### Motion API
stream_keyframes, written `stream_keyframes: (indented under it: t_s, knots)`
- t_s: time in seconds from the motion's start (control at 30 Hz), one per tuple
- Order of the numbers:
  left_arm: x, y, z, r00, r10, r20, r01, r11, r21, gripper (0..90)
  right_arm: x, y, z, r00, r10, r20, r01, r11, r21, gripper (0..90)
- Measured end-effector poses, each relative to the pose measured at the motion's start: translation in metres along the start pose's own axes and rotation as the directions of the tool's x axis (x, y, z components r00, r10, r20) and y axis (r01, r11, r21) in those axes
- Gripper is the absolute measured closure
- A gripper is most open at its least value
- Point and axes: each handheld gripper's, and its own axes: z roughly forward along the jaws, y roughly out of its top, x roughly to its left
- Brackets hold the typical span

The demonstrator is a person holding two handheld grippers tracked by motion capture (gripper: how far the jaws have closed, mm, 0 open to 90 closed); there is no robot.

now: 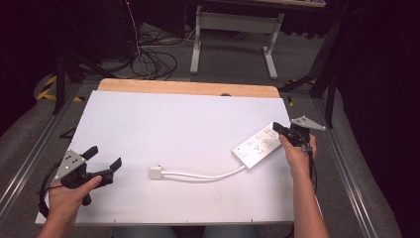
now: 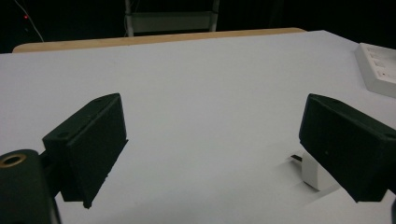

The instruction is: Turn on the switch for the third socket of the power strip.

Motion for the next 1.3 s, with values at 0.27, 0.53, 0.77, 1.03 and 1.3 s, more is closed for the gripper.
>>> stream_keyframes:
  t_s: [0.27, 0.53, 0.77, 1.03, 1.3]
  knots:
    - [0.0, 0.0, 0.001, 1.0, 0.001, -0.001, -0.001, 1.0, 0.001, 8.0, 0.001, -0.001, 0.009, 1.0, -0.01, 0.001, 0.01, 1.0, 0.02, 90.0]
    - [0.0, 0.0, 0.001, 1.0, -0.001, -0.001, 0.001, 1.0, 0.001, 8.0, 0.002, -0.003, 0.018, 0.9998, -0.02, 0.001, 0.02, 0.998, 0.051, 90.0]
    - [0.0, 0.0, 0.002, 1.0, 0.002, 0.002, -0.002, 1.0, 0.003, 8.1, 0.002, -0.005, 0.025, 0.9995, -0.031, 0.0, 0.031, 0.997, 0.068, 90.0]
    - [0.0, 0.0, 0.002, 1.0, 0.004, 0.003, -0.004, 1.0, 0.007, 8.1, 0.002, -0.008, 0.032, 0.9995, -0.032, 0.005, 0.032, 0.996, 0.081, 90.0]
    - [0.0, 0.0, 0.002, 1.0, 0.002, 0.001, -0.002, 1.0, 0.006, 8.1, 0.002, -0.01, 0.035, 0.9992, -0.038, 0.01, 0.037, 0.994, 0.104, 90.0]
